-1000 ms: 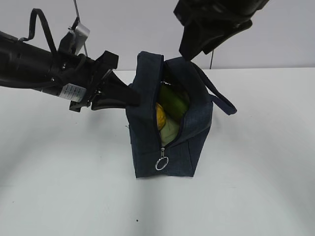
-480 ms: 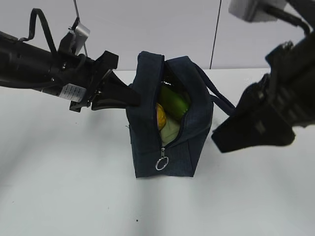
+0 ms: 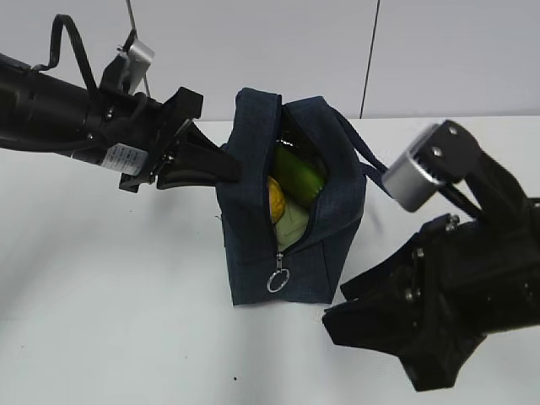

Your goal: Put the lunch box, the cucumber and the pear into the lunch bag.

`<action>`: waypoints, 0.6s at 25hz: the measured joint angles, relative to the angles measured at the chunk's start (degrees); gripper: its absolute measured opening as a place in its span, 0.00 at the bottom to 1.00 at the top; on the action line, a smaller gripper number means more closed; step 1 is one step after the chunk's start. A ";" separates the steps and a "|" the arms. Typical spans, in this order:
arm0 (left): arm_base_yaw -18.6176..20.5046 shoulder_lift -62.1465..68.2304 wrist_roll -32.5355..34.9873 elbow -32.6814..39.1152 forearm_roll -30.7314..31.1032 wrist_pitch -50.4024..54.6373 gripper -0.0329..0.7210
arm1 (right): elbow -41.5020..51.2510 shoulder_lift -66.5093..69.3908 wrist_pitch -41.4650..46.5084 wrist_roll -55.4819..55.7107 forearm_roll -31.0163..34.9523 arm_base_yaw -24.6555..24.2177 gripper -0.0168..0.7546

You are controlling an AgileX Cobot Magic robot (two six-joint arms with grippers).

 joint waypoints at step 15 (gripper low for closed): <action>0.00 0.00 0.02 0.00 0.05 0.80 0.05 | 11.11 8.87 -5.55 -21.37 39.30 0.00 0.42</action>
